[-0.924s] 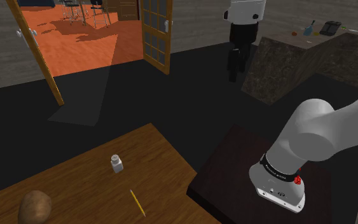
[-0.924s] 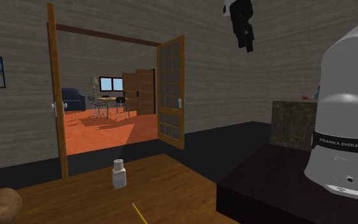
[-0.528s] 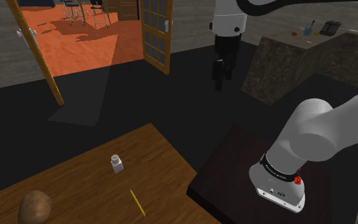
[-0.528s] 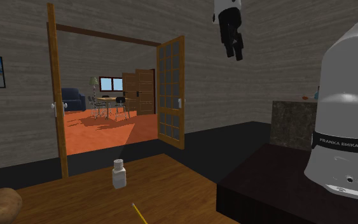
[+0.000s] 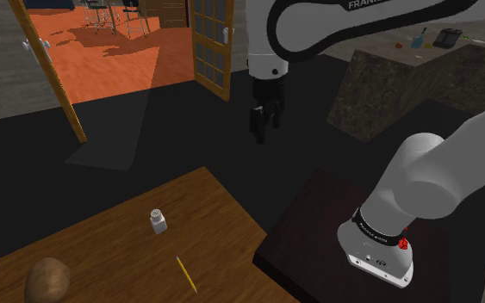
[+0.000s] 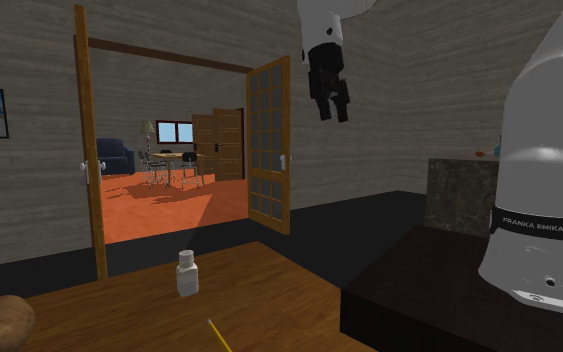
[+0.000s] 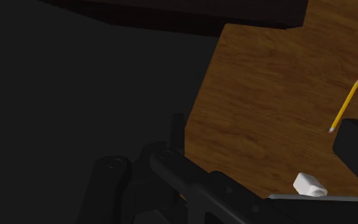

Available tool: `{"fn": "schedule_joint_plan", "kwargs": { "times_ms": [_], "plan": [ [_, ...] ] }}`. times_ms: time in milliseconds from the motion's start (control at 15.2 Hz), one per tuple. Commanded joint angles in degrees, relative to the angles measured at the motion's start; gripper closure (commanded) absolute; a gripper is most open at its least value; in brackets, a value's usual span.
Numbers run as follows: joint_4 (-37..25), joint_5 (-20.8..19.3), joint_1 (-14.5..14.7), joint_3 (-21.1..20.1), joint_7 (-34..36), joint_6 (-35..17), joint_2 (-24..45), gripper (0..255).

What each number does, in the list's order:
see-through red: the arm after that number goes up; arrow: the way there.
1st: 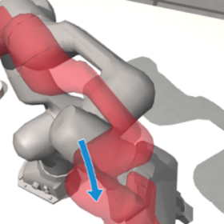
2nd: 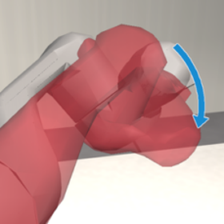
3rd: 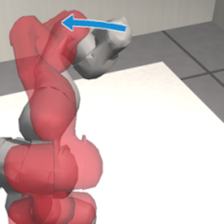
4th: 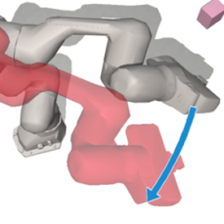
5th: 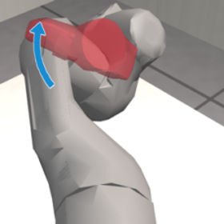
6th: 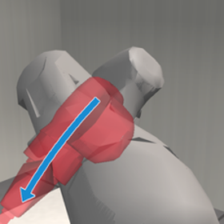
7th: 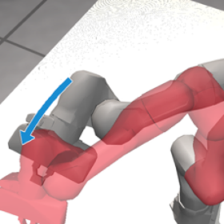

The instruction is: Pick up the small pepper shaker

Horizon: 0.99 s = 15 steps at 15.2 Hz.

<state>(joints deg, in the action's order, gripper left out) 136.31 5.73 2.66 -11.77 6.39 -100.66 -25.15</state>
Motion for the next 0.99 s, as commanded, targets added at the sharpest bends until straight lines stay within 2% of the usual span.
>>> {"fn": "schedule_joint_plan", "kwargs": {
  "times_ms": [0, 462, 924],
  "plan": [
    [-0.82, 0.26, 0.38, -1.39, 1.32, -3.33, 4.09, 0],
    [-6.43, -1.05, 1.63, -5.38, 6.25, -12.1, 18.67, 0],
    [-15.54, -5.25, 3.88, -7.55, 11.86, -17.91, 34.29, 0]
  ]
}}
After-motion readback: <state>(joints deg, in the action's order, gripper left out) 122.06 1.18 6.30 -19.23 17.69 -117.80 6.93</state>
